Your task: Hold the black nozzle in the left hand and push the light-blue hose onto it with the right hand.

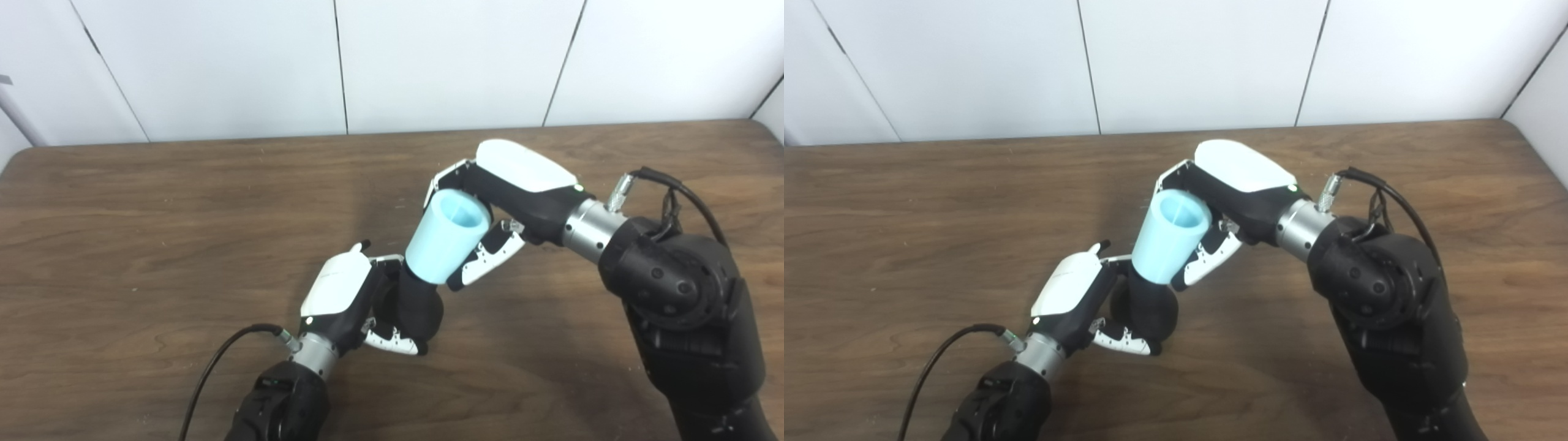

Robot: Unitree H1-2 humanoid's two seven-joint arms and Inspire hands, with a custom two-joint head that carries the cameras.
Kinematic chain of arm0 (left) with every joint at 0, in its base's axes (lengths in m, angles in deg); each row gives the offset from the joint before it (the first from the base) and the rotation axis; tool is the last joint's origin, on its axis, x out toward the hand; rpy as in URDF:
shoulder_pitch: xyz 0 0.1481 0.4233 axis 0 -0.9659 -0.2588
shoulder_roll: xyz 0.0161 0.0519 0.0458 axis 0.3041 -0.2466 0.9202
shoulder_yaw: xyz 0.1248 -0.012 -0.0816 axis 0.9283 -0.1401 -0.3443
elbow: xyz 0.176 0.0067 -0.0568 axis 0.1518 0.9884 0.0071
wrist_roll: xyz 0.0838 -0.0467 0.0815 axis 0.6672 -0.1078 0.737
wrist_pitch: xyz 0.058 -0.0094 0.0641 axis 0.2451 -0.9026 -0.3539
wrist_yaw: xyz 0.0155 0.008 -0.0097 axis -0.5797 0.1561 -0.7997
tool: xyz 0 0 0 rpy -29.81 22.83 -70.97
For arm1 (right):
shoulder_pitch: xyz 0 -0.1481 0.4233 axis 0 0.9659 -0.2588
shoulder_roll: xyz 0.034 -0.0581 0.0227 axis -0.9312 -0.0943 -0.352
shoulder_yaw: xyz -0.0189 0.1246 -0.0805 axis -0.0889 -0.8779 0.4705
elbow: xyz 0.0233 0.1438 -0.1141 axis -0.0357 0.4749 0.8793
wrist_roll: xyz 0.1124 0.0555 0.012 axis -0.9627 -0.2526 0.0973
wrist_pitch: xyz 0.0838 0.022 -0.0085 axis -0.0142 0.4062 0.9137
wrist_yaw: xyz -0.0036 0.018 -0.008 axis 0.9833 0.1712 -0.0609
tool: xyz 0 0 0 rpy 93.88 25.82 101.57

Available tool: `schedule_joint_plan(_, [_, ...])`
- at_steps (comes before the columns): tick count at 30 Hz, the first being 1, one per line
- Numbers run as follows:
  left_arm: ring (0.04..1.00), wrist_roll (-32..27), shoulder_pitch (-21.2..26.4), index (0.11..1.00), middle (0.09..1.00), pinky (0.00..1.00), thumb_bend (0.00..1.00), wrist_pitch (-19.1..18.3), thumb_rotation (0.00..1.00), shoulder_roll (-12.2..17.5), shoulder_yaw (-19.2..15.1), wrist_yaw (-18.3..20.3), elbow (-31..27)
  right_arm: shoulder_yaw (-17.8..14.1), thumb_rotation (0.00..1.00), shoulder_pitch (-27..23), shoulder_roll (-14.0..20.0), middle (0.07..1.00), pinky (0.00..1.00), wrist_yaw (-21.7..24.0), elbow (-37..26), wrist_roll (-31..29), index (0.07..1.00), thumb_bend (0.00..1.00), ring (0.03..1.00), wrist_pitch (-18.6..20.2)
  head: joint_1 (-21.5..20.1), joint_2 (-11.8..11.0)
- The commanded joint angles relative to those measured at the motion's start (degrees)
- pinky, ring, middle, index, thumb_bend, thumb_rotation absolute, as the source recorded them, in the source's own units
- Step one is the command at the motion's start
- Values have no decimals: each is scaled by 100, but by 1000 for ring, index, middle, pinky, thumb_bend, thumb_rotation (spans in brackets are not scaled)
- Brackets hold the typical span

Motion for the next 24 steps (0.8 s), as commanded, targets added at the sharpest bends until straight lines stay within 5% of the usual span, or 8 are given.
schedule_joint_plan(1, [694,-53,20,474,505,1000,522,-66,0,-74,121,262,13,2,0,-174,129,511,295,-76,-65,-5,510,496,420,-41,-6,6])
schedule_joint_plan(24, [695,-76,-12,472,508,1000,522,-66,0,-135,150,236,88,392,0,-314,142,517,298,-10,-55,-62,504,497,424,-9,-17,47])
